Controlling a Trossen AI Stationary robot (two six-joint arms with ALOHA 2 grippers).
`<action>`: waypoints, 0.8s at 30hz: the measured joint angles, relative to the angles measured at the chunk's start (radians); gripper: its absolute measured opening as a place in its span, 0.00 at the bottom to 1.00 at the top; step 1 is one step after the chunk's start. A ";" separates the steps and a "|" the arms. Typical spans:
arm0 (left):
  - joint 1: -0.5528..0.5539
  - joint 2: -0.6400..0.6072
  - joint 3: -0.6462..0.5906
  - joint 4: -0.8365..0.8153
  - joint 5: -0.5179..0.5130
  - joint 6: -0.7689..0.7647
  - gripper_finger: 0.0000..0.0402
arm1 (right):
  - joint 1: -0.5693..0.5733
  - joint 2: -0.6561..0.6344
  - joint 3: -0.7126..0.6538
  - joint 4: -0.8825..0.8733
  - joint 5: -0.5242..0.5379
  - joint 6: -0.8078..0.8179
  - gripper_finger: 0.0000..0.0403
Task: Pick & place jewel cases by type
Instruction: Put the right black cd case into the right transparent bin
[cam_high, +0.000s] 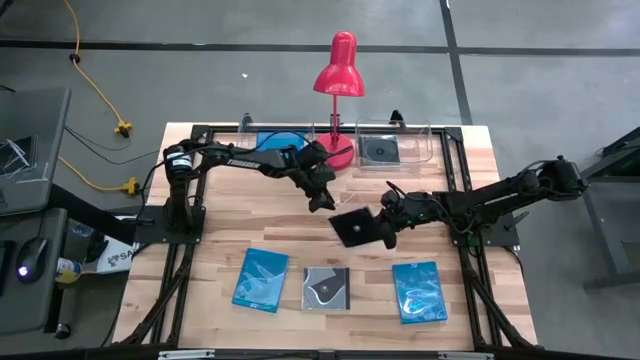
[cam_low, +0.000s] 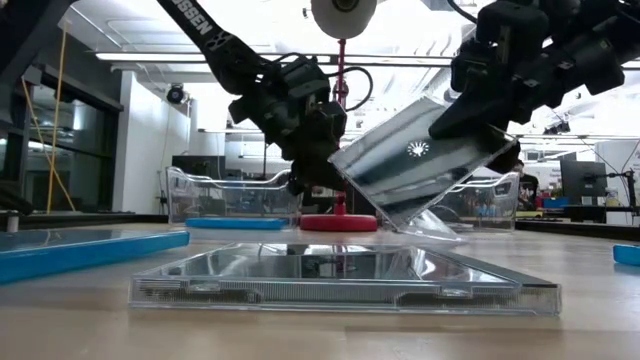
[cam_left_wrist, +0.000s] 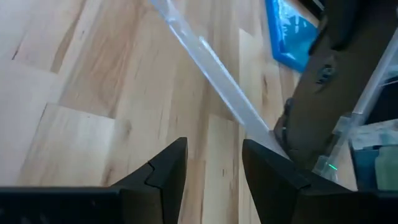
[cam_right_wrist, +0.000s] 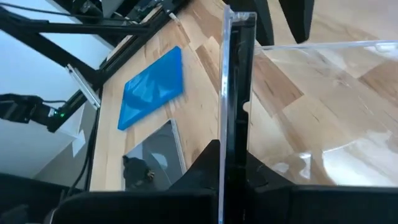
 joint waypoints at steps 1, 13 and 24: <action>0.000 0.000 0.000 -0.004 -0.012 0.000 0.38 | 0.000 0.000 0.000 0.007 -0.005 -0.011 0.00; -0.027 0.003 0.001 -0.080 -0.217 -0.016 0.38 | 0.001 0.000 0.000 0.022 -0.048 -0.085 0.00; -0.027 0.003 0.001 -0.074 -0.202 -0.038 0.38 | 0.001 0.000 0.000 -0.003 -0.047 -0.095 0.00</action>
